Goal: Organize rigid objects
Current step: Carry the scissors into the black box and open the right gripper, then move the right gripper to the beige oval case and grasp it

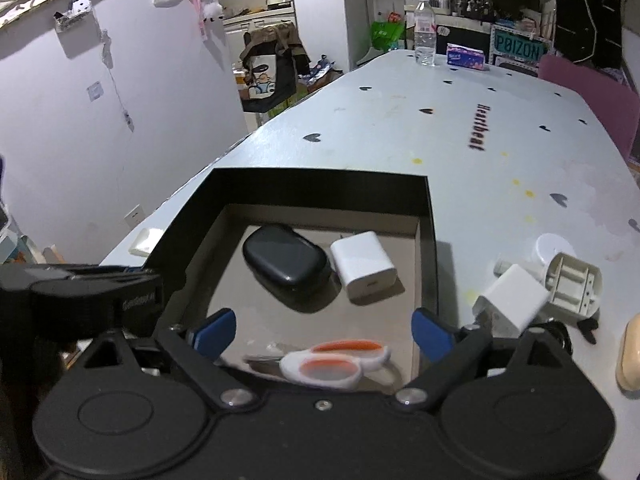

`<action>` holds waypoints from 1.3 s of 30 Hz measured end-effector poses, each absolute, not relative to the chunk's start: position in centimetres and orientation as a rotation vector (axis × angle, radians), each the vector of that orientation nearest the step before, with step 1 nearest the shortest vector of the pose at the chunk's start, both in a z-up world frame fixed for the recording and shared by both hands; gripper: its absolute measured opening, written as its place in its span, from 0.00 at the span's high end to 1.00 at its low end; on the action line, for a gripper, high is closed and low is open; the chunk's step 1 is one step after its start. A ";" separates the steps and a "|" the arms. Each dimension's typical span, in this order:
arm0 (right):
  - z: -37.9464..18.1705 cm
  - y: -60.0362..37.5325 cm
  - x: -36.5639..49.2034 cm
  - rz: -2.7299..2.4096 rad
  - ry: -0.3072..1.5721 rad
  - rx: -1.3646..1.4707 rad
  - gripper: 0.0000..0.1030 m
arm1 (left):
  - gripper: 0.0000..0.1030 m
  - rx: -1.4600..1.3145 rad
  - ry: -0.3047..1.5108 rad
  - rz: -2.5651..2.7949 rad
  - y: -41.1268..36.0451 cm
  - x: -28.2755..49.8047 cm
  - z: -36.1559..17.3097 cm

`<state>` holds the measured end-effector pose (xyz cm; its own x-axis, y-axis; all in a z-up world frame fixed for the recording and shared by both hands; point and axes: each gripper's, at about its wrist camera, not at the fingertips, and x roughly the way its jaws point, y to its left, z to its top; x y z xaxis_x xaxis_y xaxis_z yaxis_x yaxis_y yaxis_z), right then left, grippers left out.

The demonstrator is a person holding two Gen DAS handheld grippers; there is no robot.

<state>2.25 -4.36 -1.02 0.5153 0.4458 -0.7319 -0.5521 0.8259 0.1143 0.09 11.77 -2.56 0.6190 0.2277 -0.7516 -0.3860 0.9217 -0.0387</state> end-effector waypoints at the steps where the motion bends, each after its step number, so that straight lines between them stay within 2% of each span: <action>1: -1.0 -4.4 2.0 0.603 0.837 -0.144 0.08 | 0.96 -0.205 0.832 0.356 11.7 0.1 -2.6; 10: -0.1 -5.8 1.3 0.600 0.825 -0.101 0.15 | 0.96 -0.204 0.834 0.356 11.8 0.1 -2.6; 21: 1.9 -7.5 0.8 0.585 0.789 -0.039 0.16 | 0.96 -0.203 0.833 0.356 11.8 0.1 -2.7; 39: 3.0 -12.4 -0.4 0.456 0.750 -0.027 0.06 | 0.96 -0.204 0.833 0.356 11.8 0.1 -2.6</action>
<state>-0.38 -12.41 2.99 0.6389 0.3903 -0.6629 -0.4091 0.9022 0.1370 0.09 11.78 -2.63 0.6182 0.2281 -0.7522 -0.3859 0.9218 -0.0376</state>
